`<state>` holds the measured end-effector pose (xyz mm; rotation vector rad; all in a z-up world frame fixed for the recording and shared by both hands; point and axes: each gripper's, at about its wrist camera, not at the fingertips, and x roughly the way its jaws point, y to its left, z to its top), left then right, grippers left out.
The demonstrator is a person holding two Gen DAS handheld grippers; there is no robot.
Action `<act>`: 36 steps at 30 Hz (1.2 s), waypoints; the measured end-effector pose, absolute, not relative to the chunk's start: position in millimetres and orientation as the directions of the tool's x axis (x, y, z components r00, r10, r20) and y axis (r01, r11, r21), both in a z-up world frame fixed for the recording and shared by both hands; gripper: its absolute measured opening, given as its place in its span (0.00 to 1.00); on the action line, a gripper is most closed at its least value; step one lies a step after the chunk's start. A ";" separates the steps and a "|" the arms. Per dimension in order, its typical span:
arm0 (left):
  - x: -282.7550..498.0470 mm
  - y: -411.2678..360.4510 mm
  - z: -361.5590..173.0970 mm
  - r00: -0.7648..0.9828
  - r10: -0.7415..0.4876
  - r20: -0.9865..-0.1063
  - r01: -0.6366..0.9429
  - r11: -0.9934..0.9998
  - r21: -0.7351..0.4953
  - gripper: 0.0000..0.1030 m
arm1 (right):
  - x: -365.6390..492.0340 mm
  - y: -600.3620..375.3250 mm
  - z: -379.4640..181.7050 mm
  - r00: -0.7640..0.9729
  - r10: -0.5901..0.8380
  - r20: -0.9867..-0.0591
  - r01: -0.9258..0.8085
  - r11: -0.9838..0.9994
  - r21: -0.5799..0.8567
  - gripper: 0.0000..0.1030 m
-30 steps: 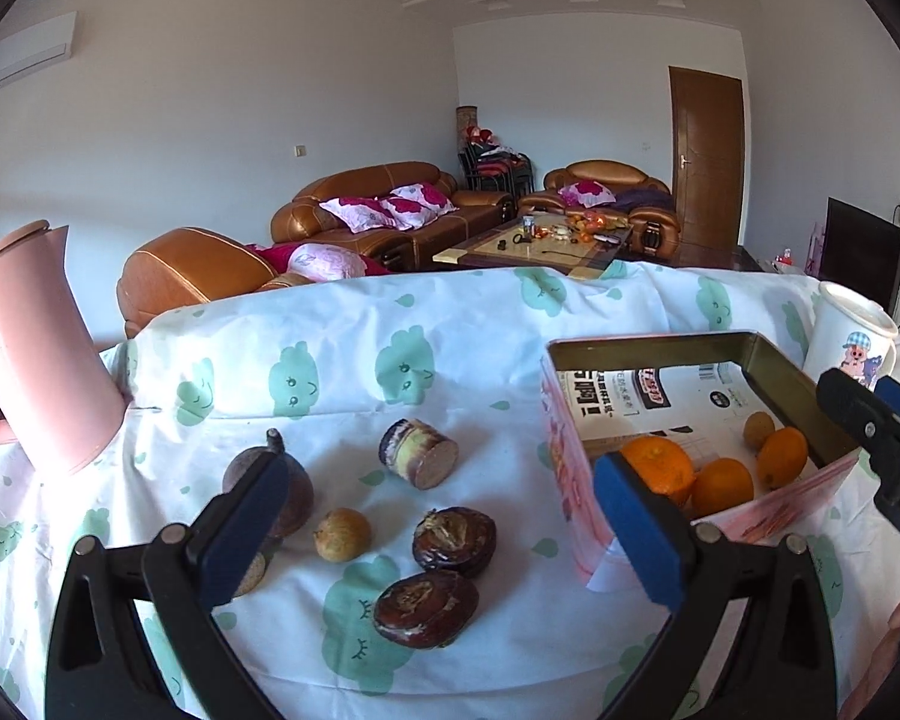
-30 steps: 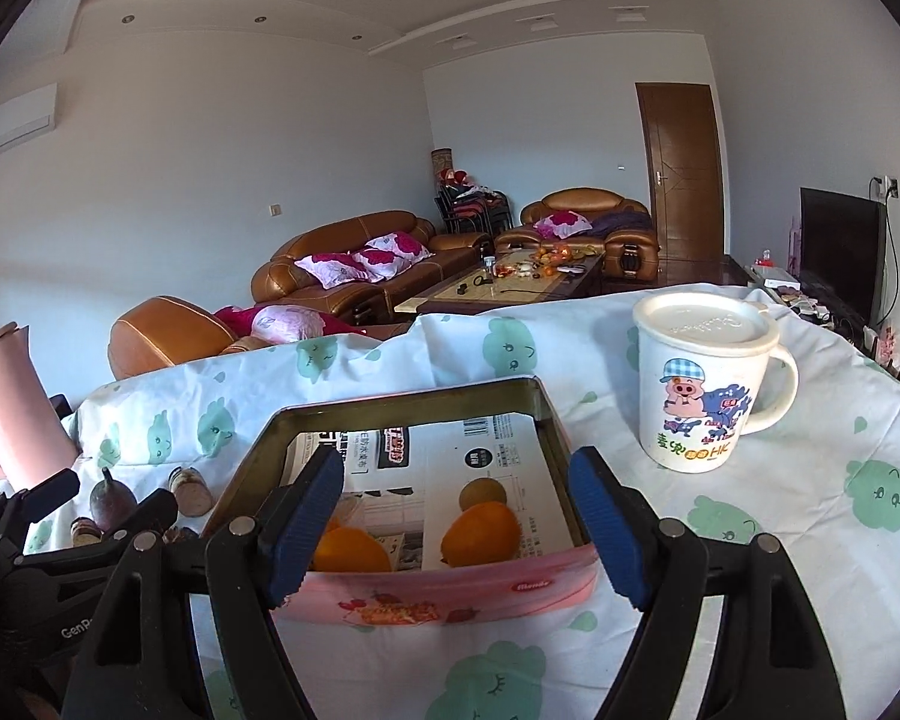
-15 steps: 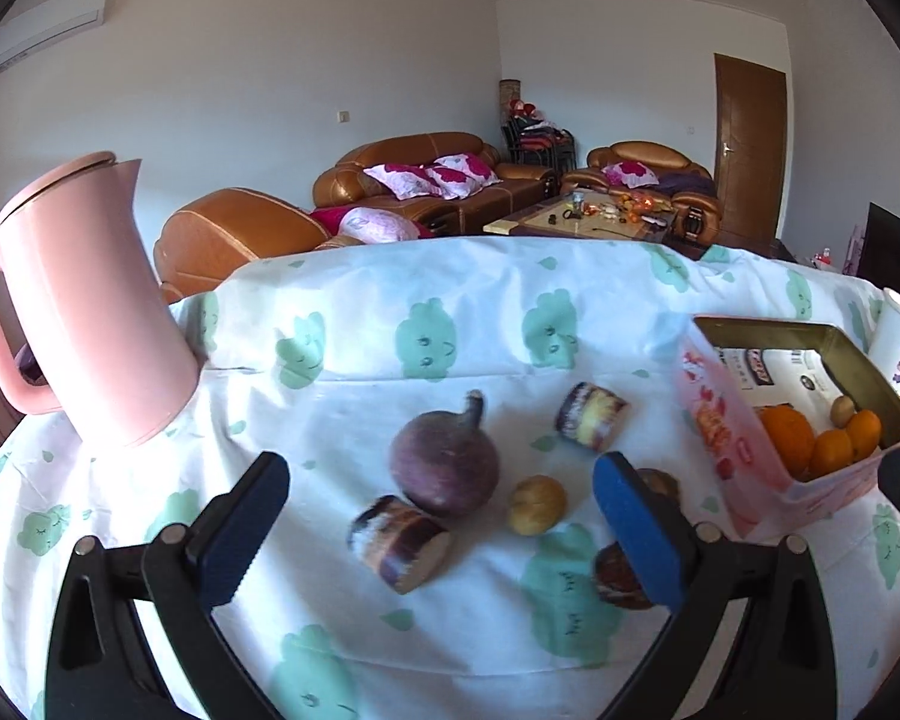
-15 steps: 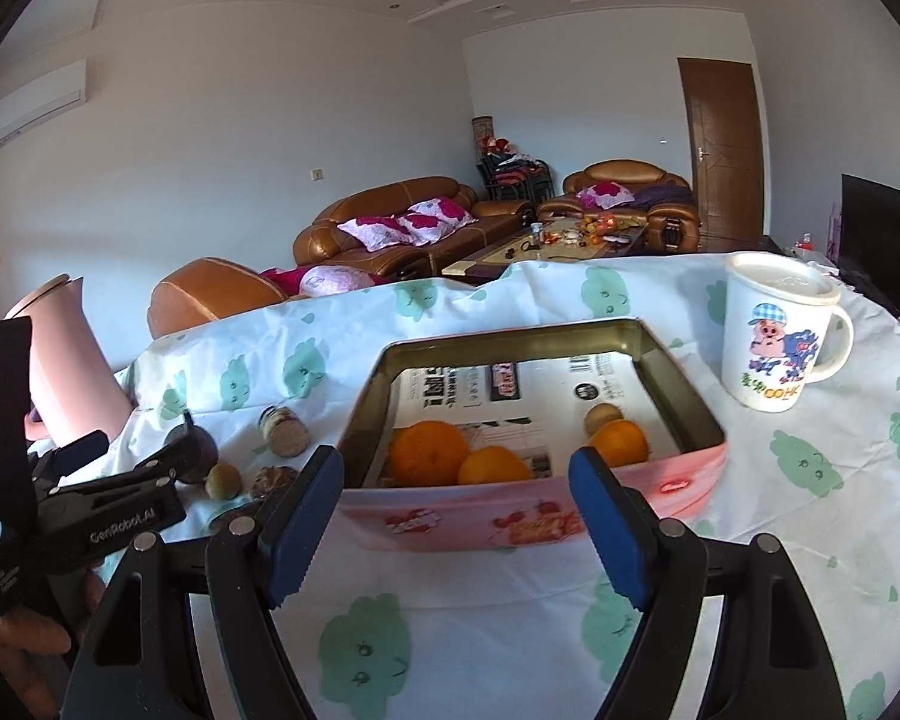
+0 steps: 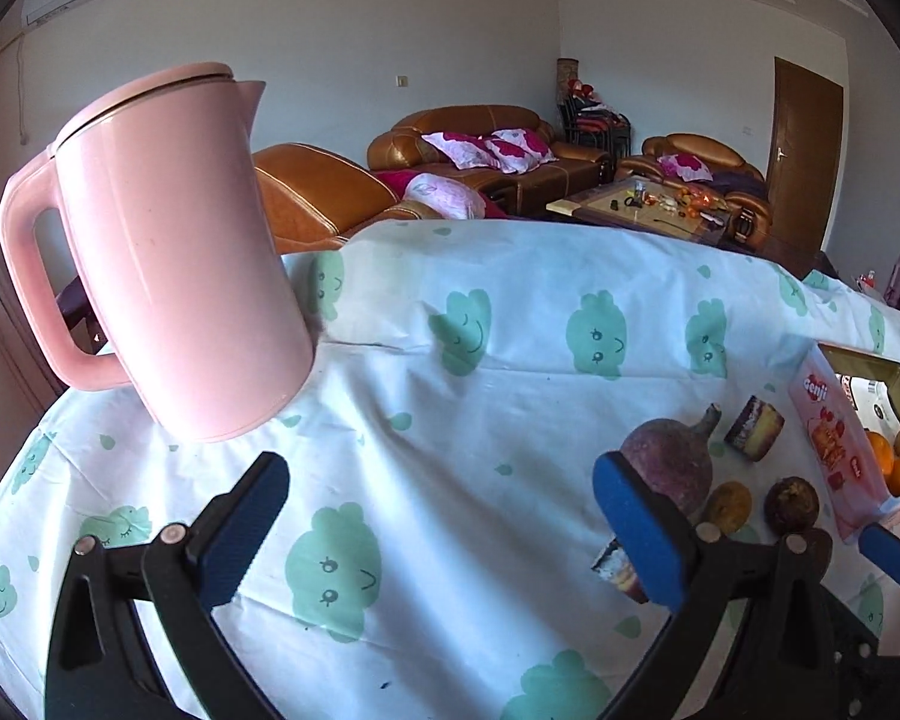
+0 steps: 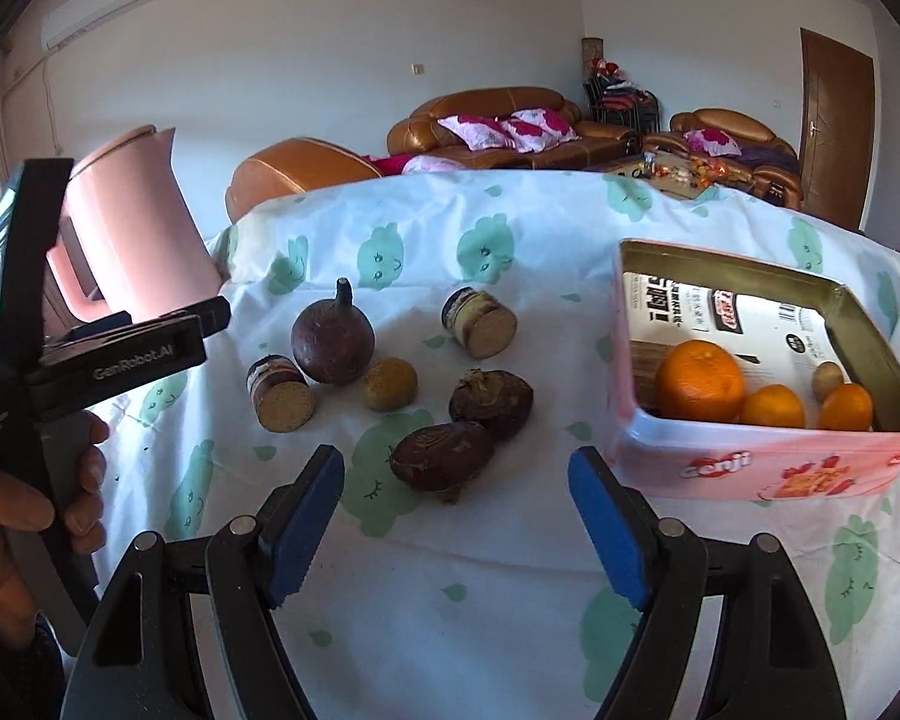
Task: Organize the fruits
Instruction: 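Move both tools back toward the remaining fruits on the cloth, then grasp a brown round fruit with the right tool while the left tool grasps a layered cake slice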
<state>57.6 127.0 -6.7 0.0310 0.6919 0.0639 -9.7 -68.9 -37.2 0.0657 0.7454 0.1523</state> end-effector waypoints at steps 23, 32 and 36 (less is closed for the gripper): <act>64.6 78.2 -34.9 0.667 -0.125 -0.734 0.228 0.973 0.042 0.81 | -11.8 -79.2 -39.8 0.691 0.244 -0.681 -0.173 0.970 0.173 0.44; 72.5 74.4 -43.7 0.596 -0.209 -0.775 0.299 0.954 -0.027 0.31 | -11.4 -87.1 -38.7 0.705 0.251 -0.664 -0.153 0.967 0.203 0.44; 64.7 81.6 -35.1 0.652 -0.186 -0.735 0.255 0.967 -0.019 0.31 | -14.9 -89.1 -33.8 0.732 0.245 -0.635 -0.150 0.968 0.200 0.44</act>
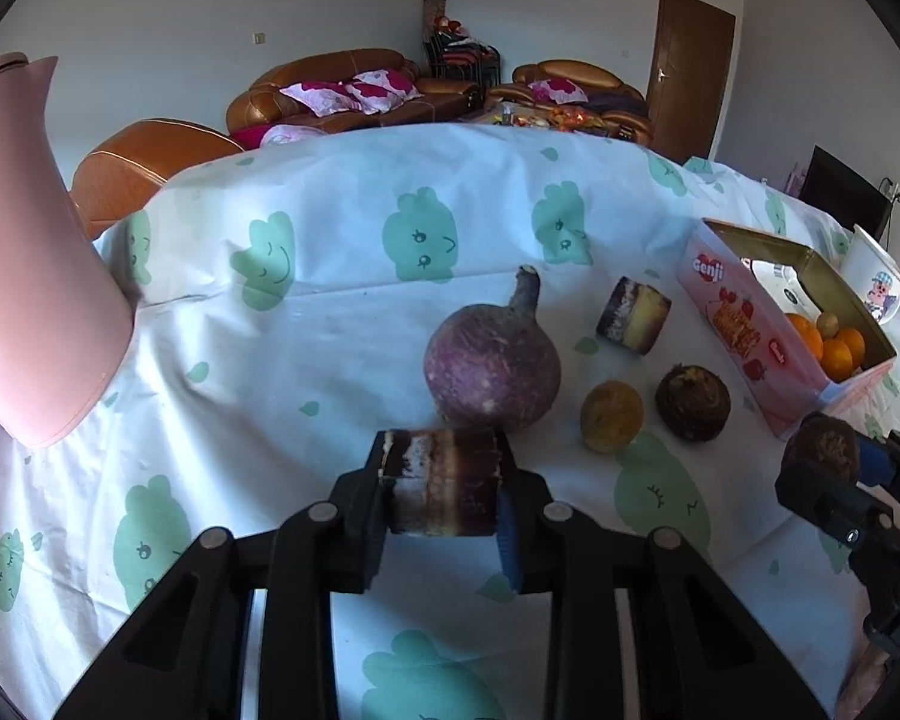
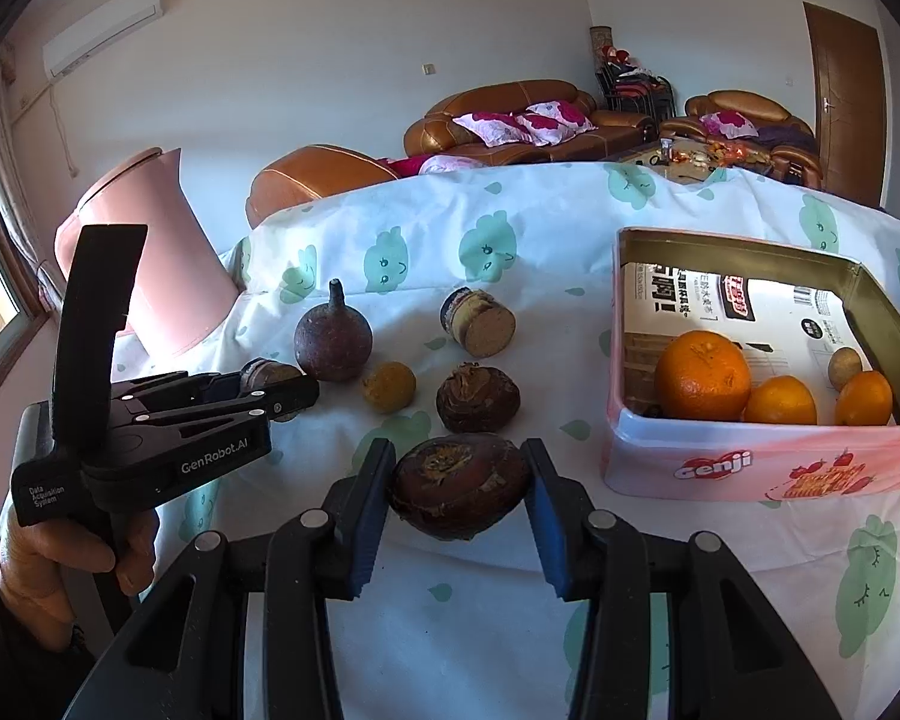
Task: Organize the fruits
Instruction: 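Grasp a brown round fruit with the right tool while the left tool grasps a layered cake slice, then carry the brown fruit and cake slice into the pink tin and open both tools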
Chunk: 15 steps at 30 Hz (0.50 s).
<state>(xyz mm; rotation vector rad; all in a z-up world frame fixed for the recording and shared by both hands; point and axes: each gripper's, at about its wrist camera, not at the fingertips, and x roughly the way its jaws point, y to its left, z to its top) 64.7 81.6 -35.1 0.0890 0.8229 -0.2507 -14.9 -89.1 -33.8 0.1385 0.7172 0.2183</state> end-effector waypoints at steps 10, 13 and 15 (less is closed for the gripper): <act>38.7 84.2 -6.1 0.816 -0.154 -0.557 0.165 0.986 -0.031 0.31 | -26.0 -99.8 -9.9 0.833 0.176 -0.524 -0.133 0.984 0.118 0.44; 33.8 75.7 -2.3 0.843 -0.107 -0.527 0.130 0.992 0.007 0.31 | -26.2 -100.7 -3.7 0.861 0.141 -0.488 -0.127 0.990 0.062 0.44; 32.3 71.9 -1.7 0.846 -0.096 -0.525 0.116 0.993 0.005 0.31 | -27.8 -104.8 0.4 0.879 0.112 -0.463 -0.114 0.993 0.023 0.44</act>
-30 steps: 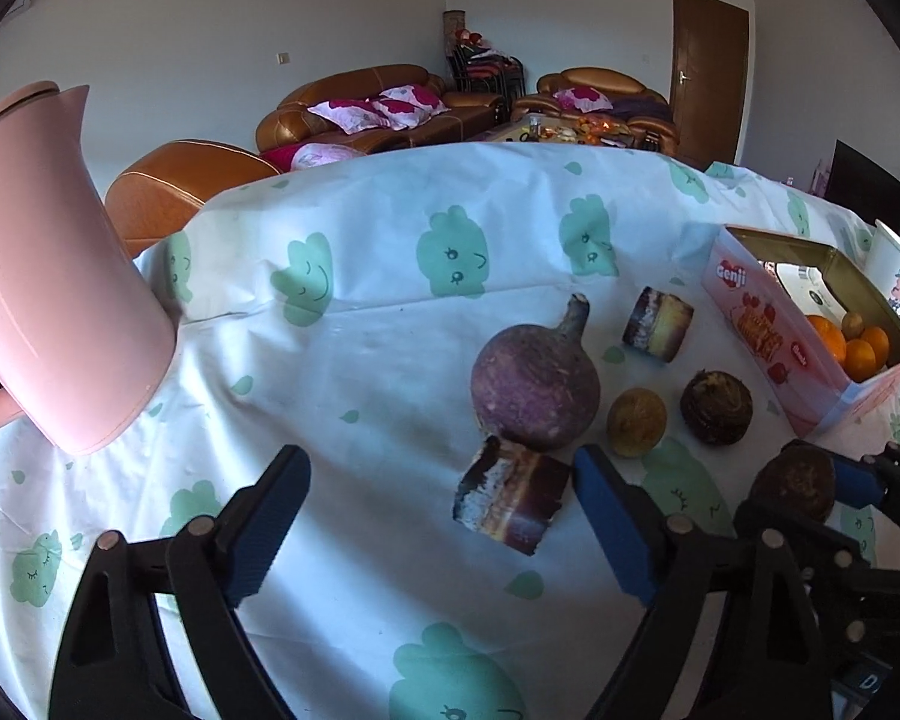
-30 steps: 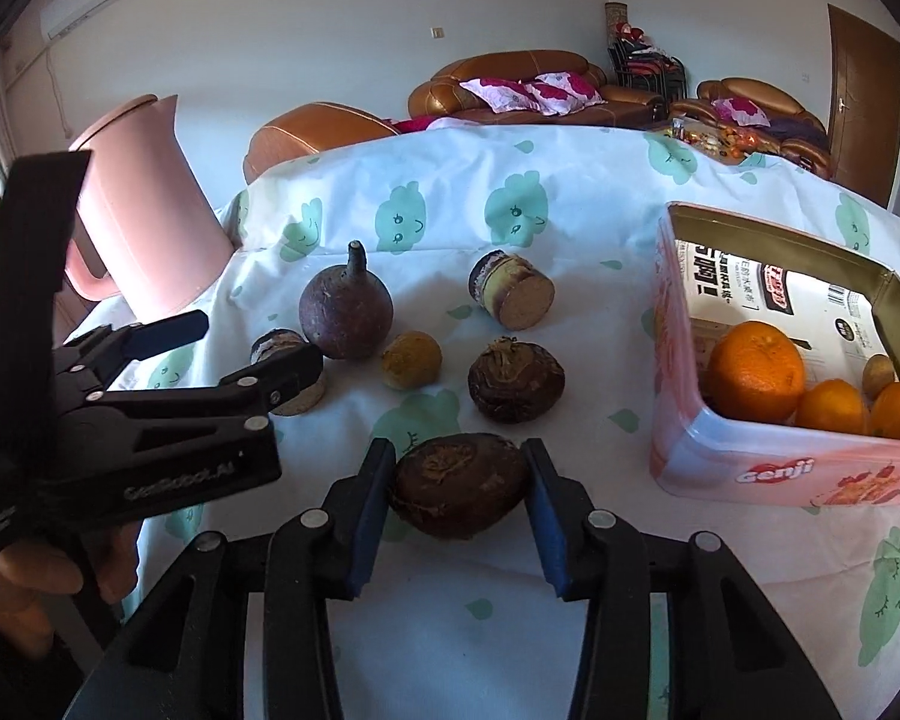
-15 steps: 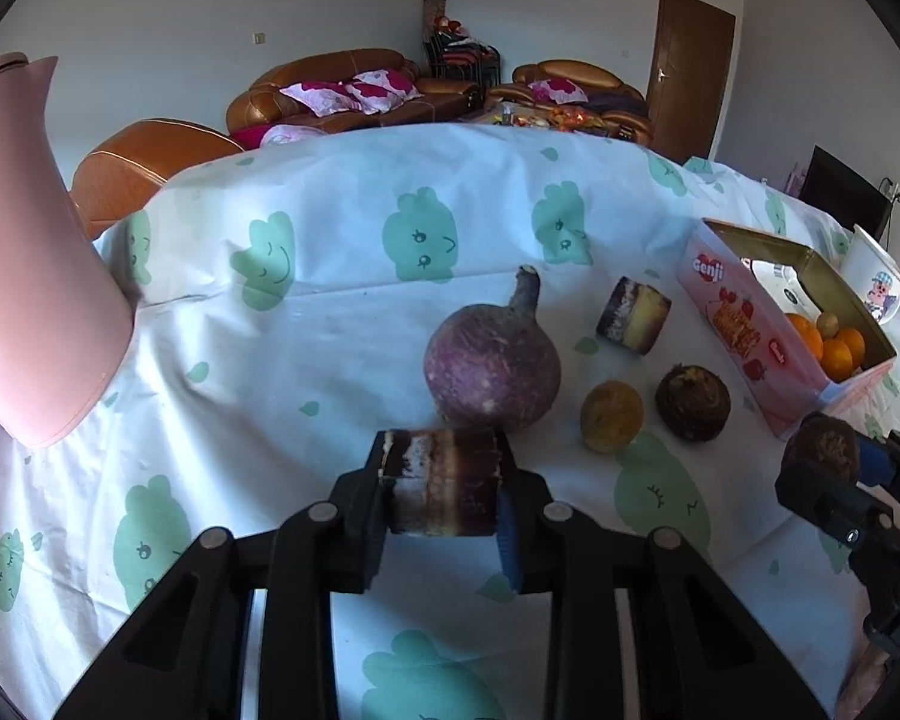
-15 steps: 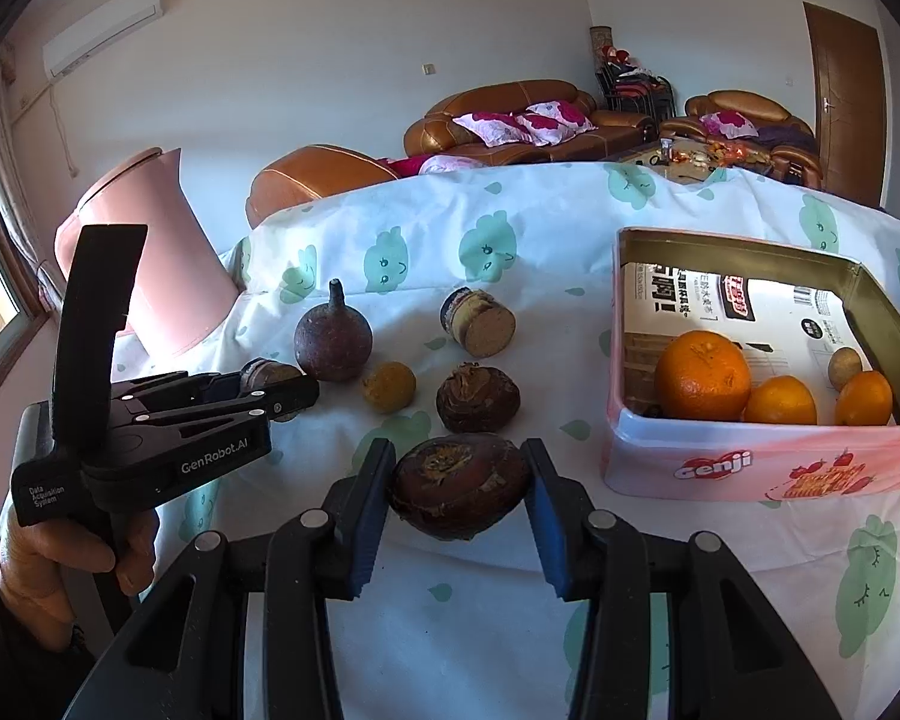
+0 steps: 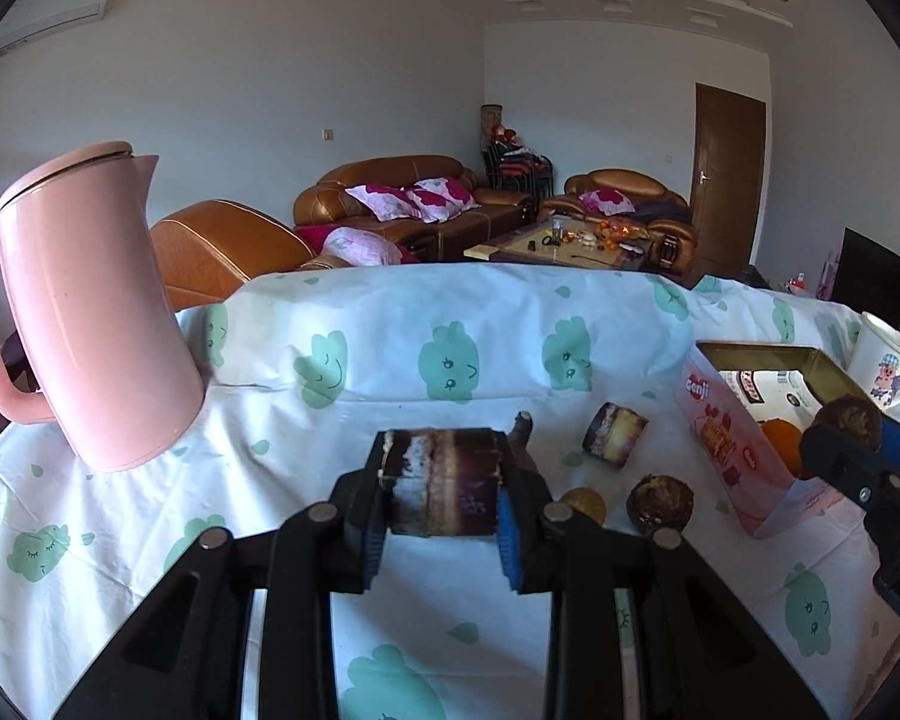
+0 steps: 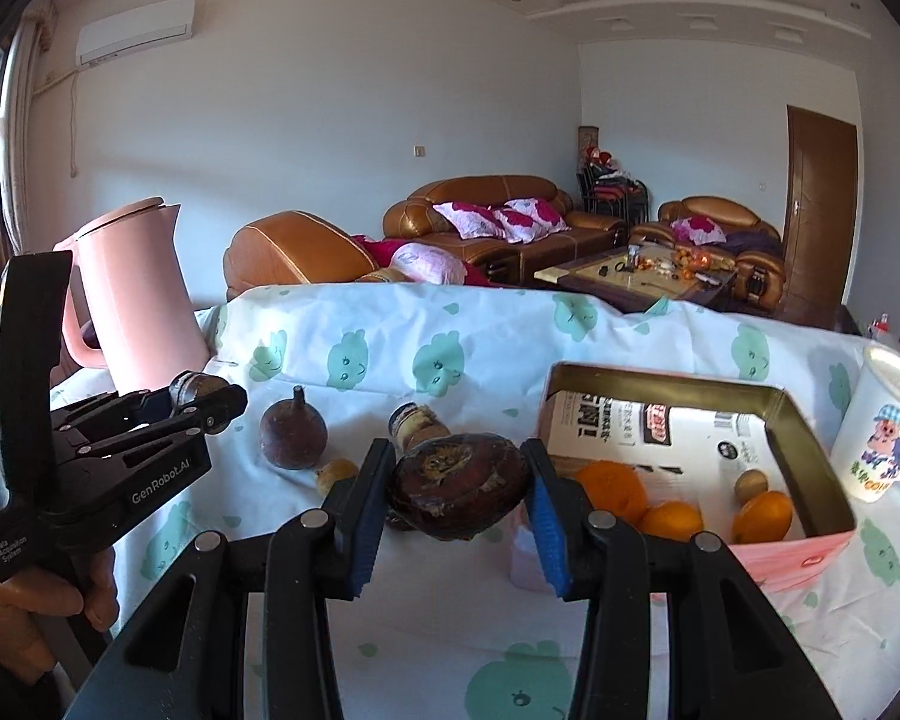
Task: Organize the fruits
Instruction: 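Carry the brown fruit and cake slice into the pink tin and open both tools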
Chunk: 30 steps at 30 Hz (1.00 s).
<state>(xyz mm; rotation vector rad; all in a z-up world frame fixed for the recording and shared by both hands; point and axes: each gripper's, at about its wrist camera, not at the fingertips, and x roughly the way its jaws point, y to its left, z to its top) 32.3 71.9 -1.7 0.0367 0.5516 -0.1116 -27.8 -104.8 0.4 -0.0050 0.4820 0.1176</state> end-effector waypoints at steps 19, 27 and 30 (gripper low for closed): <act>24.0 0.0 7.3 0.858 -0.095 -0.505 0.124 0.992 0.024 0.31 | -28.3 -166.7 11.4 0.910 0.025 -0.413 -0.026 1.000 0.004 0.44; 26.2 -40.0 13.6 0.856 -0.146 -0.497 0.178 0.984 0.018 0.31 | -22.1 -203.9 13.0 0.910 -0.041 -0.412 0.049 0.999 0.009 0.44; 28.2 -54.2 16.8 0.853 -0.170 -0.493 0.202 0.979 0.011 0.31 | -19.3 -216.3 12.6 0.908 -0.069 -0.414 0.075 0.997 -0.001 0.44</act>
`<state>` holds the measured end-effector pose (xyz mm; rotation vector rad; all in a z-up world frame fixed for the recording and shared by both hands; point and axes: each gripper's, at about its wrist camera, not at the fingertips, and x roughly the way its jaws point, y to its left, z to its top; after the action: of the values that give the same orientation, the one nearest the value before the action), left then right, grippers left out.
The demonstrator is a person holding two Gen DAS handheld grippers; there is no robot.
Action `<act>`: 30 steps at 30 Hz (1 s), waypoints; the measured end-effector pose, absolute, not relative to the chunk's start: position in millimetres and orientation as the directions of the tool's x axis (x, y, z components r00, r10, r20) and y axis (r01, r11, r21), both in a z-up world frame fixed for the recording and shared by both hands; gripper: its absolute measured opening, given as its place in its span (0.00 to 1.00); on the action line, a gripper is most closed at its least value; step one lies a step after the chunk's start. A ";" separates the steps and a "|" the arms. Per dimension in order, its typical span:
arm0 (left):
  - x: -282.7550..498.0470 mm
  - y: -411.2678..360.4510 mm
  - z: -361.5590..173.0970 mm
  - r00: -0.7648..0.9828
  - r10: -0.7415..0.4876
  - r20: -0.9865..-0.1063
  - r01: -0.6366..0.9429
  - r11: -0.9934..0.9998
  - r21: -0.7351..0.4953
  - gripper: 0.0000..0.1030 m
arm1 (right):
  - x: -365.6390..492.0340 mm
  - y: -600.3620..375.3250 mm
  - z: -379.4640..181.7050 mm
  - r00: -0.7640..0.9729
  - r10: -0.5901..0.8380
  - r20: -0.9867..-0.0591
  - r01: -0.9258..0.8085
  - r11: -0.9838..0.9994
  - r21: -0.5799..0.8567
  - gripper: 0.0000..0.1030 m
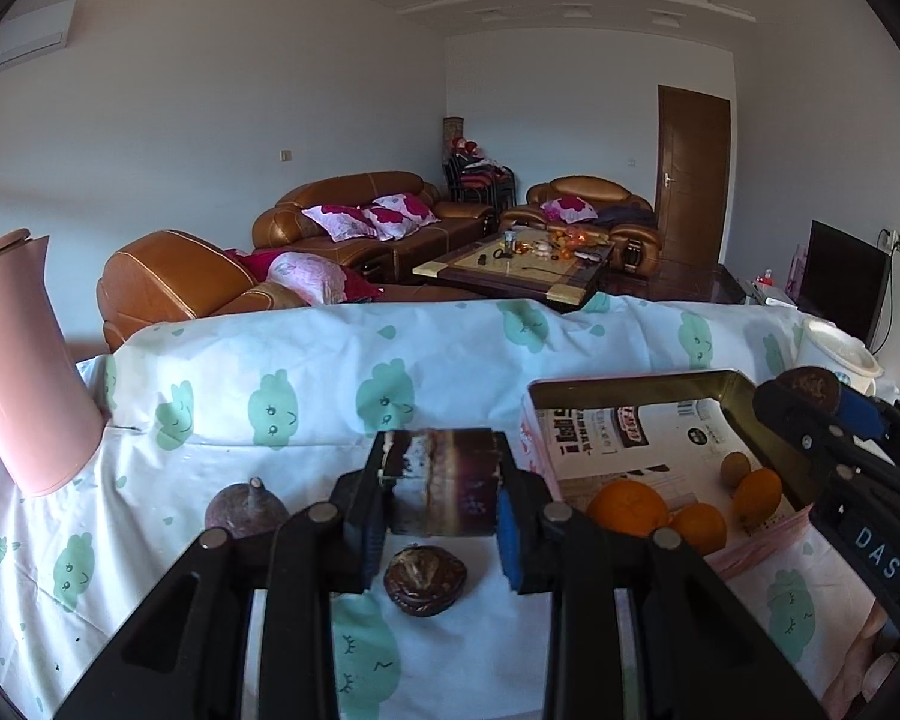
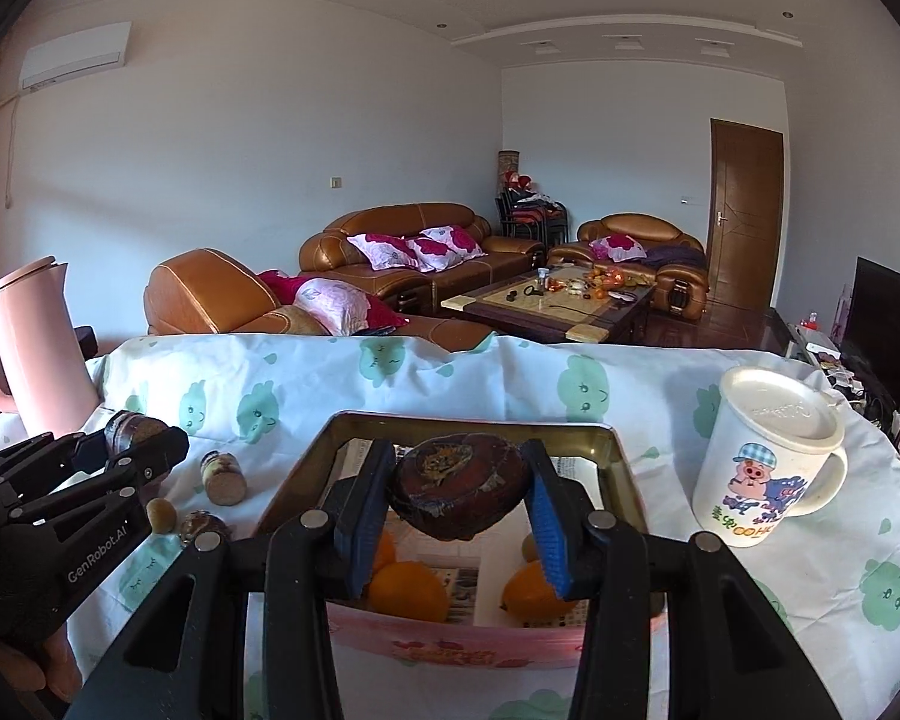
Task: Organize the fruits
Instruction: 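Carry the brown fruit and cake slice into the pink tin and open both tools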
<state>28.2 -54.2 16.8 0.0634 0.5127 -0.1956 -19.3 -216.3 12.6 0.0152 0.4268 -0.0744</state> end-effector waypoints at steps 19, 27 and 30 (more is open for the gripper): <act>60.8 -140.1 -5.8 0.787 -0.212 -0.580 0.273 0.962 0.020 0.31 | 25.3 -268.4 -12.5 0.842 -0.094 -0.531 0.118 0.993 0.011 0.44; 63.3 -137.3 -8.1 0.788 -0.197 -0.583 0.246 0.969 0.005 0.52 | 29.2 -266.5 -15.5 0.832 -0.053 -0.552 0.074 0.997 0.016 0.44; 60.6 -127.2 -5.2 0.809 -0.171 -0.563 0.201 0.980 -0.010 0.75 | 30.0 -269.4 -15.7 0.833 -0.043 -0.551 0.076 0.996 0.036 0.45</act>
<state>60.6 -127.2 -5.2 0.0507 0.5968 -0.1990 30.0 -269.4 -15.7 0.0574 0.5824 -0.0629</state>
